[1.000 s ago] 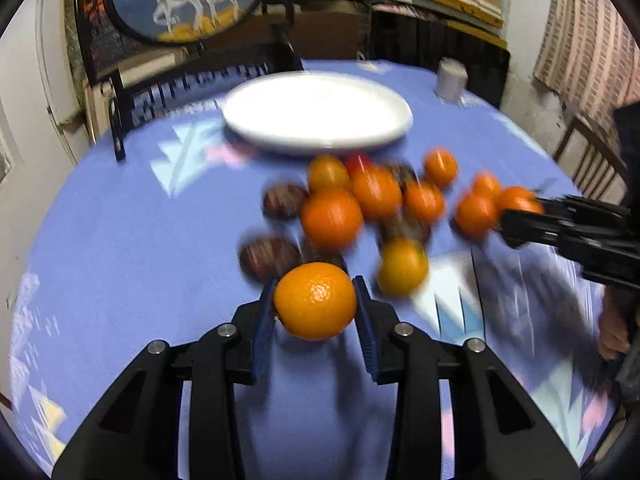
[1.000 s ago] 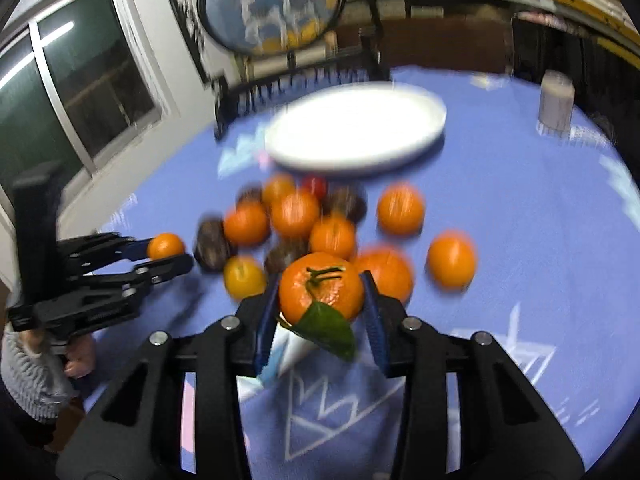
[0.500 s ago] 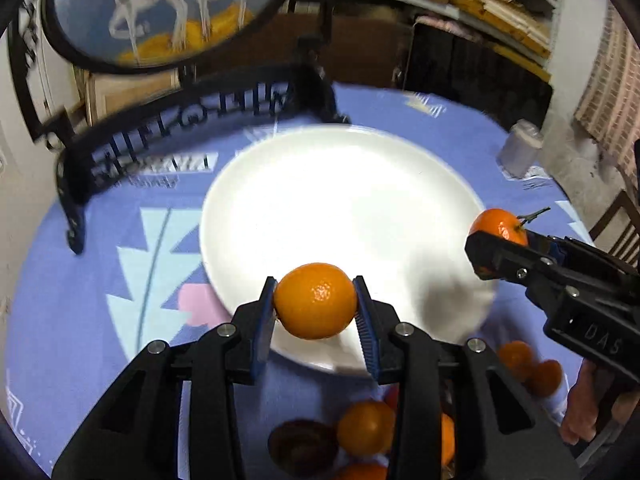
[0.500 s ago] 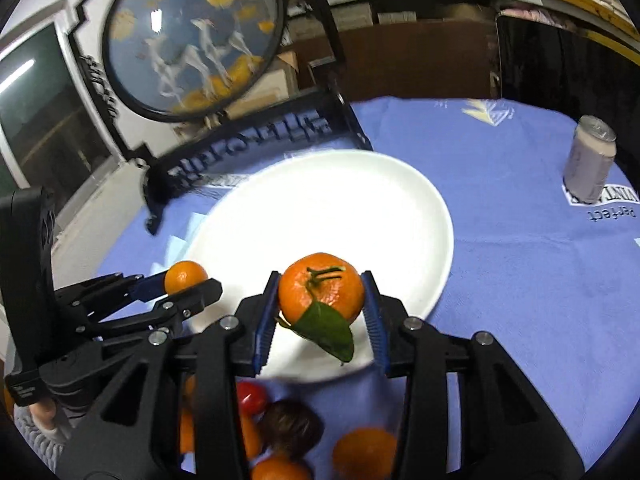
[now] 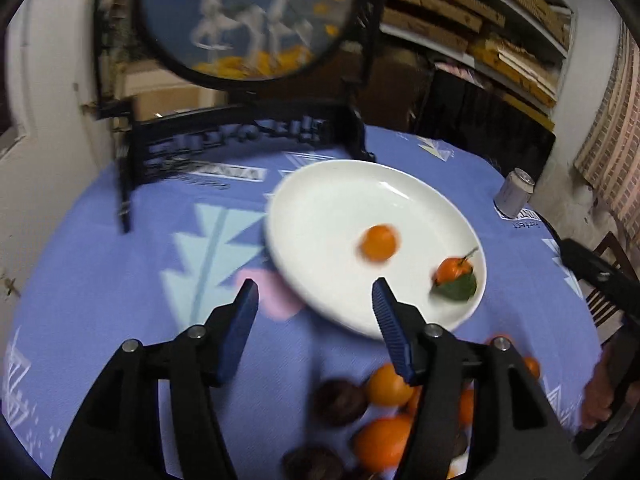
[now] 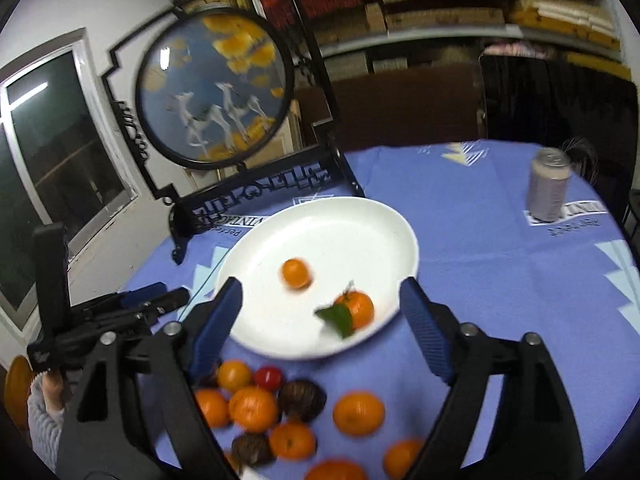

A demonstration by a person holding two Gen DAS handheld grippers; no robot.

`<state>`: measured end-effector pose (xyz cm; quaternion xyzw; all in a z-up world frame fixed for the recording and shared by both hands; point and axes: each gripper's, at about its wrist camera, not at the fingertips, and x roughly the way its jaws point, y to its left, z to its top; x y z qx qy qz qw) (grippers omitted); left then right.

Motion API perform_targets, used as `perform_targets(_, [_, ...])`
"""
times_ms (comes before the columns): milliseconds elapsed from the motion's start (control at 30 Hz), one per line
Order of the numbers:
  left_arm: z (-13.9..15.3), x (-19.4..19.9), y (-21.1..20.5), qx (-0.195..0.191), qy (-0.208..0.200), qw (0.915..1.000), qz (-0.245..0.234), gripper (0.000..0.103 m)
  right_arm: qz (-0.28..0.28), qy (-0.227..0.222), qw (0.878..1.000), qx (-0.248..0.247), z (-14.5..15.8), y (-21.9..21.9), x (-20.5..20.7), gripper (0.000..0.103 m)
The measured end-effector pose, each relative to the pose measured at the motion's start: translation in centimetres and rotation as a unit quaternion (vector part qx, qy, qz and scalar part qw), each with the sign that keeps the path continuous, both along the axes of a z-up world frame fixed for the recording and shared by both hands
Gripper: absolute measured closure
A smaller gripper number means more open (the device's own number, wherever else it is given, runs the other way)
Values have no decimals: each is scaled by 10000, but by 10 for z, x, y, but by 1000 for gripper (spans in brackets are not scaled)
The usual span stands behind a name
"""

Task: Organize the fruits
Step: 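Carry both mandarins onto the white plate and open both grippers, then grasp a dark water chestnut with the left gripper while the right grasps a mandarin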

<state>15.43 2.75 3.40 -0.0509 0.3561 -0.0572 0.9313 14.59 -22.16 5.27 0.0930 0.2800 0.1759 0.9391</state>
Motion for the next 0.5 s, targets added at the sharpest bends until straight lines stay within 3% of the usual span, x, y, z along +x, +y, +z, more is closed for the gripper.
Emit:
perform_targets(233, [-39,-73,28,139,169,9996,177,43,-308,-53,9993,-184,-34,-29,-75,13])
perform_targets(500, [-52,-83,16,225,300,9989,-282,43,-340,139,9993,-32,-49,-44,-87,11])
